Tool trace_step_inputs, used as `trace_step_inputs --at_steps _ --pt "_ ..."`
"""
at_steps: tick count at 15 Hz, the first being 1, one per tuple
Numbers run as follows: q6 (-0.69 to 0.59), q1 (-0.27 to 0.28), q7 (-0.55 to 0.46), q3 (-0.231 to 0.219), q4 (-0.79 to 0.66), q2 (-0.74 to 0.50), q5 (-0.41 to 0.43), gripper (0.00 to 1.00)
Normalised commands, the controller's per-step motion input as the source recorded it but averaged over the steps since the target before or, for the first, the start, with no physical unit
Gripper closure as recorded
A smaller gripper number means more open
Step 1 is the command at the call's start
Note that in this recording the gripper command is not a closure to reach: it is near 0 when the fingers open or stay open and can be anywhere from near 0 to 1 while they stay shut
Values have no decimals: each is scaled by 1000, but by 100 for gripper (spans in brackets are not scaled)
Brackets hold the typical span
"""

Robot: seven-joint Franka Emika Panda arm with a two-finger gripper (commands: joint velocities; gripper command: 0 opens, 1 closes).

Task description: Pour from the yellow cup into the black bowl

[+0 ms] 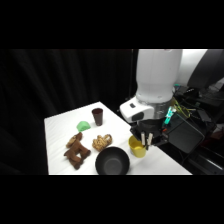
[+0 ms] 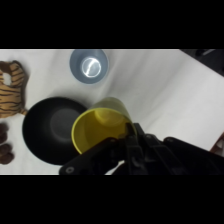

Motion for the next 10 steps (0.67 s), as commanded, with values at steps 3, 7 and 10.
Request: trace_step_inputs --at_steps 3,7,10 --pt "-725 -216 -739 70 735 450 414 18" --pt "-893 -225 -509 31 808 508 223 18" --pt "-895 -167 -351 23 801 536 162 18"
